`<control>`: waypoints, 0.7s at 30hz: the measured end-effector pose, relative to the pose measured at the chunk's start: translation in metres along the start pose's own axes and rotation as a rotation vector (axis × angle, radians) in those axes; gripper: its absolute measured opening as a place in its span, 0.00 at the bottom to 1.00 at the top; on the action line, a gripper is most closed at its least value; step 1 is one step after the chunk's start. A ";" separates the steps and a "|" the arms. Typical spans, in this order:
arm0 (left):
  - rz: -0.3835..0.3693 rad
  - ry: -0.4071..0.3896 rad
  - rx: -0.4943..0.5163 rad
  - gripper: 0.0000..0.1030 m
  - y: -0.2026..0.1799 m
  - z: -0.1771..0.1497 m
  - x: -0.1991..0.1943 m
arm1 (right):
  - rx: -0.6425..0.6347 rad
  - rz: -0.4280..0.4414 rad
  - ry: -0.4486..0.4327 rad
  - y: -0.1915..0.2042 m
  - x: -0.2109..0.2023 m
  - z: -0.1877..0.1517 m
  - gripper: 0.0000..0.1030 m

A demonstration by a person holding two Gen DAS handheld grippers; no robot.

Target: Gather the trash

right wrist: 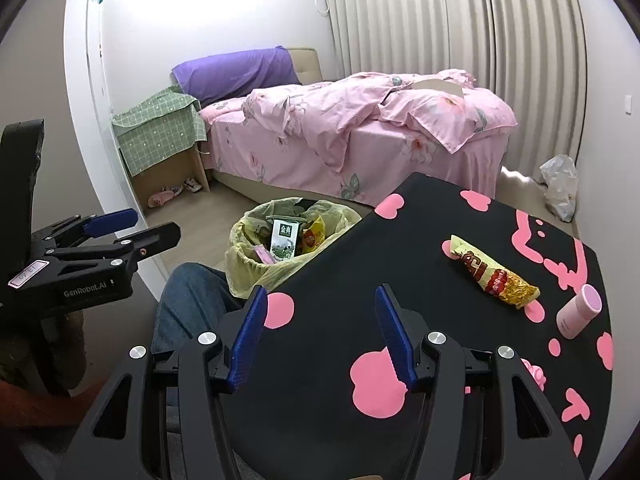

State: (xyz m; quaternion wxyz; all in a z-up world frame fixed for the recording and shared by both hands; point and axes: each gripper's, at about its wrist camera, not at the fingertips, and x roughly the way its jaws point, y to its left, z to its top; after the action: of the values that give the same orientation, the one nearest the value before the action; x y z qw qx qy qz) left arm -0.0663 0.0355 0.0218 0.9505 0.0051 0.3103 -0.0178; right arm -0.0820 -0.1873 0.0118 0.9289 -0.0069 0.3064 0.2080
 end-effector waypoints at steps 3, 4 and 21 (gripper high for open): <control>0.001 -0.002 -0.007 0.76 0.001 -0.001 -0.005 | 0.004 -0.003 -0.007 0.000 -0.003 -0.001 0.52; 0.000 -0.005 -0.005 0.76 0.001 -0.001 -0.005 | 0.005 -0.003 -0.008 0.000 -0.004 -0.001 0.52; -0.025 0.013 0.019 0.76 -0.005 -0.003 -0.001 | 0.036 -0.011 0.006 -0.004 -0.003 -0.003 0.52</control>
State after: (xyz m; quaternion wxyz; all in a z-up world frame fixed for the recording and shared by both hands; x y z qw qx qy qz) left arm -0.0692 0.0304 0.0195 0.9480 0.0106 0.3165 -0.0328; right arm -0.0845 -0.1930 0.0103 0.9291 0.0073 0.3127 0.1972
